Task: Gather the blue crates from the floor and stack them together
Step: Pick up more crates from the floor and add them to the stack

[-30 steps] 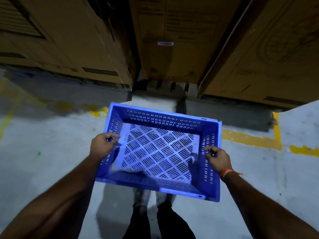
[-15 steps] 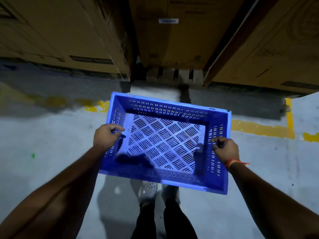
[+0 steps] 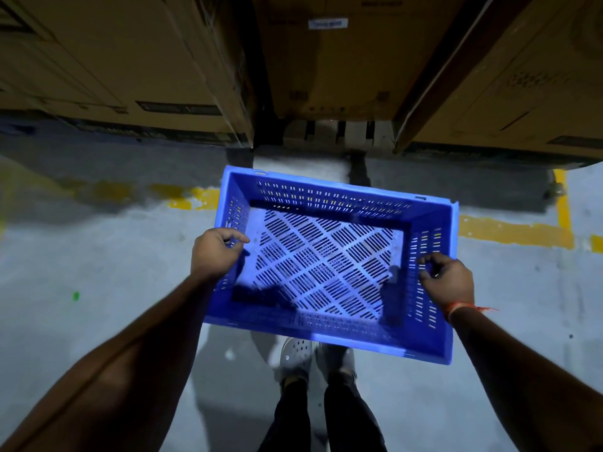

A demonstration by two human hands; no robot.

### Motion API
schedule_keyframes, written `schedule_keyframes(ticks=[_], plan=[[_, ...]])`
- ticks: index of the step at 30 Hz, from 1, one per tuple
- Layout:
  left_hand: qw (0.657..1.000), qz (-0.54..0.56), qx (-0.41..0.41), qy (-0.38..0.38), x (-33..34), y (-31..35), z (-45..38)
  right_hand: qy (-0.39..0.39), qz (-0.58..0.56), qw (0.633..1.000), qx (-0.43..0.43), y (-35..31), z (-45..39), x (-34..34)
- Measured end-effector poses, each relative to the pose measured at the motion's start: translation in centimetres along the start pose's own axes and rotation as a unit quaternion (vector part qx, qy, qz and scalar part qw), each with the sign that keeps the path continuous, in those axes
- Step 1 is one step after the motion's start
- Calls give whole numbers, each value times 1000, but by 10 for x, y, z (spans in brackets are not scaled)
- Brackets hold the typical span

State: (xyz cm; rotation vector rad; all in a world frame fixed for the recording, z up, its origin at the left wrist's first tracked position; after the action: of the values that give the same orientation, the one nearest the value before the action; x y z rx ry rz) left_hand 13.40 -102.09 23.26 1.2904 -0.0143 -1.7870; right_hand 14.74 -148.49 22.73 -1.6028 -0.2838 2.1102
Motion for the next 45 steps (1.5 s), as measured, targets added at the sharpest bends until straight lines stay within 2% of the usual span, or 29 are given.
schedule_keyframes(ticks=[7,21,25,32,45], plan=[[1000,-1,7,12,10,-6,22,-2,43,999,-9,4,-10,-5],[999,-14,32,23,10,-9,16,13,44,998,-34,3,-9,-5],[997,-57,54,16,4,-3,8,-1,27,999,-25,3,0,-3],[991,-111,68,22,-6,-2,-21,36,6,999,-19,-4,17,15],[993,-79,83,32,2,-17,3,22,7,1000,-20,0,-1,7]])
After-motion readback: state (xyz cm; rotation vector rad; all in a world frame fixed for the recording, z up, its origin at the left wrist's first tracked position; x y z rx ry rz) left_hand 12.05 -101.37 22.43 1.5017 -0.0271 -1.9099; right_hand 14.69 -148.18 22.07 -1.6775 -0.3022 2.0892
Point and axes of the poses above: each hand's wrist, its own z-axis away from the middle knuckle, its own x-axis out of the palm, y = z × x, the point moved 1 cm from there along -z, towards the middle knuckle, and after that the axes turned 8 degrees about -x, right-handed, at the moved point
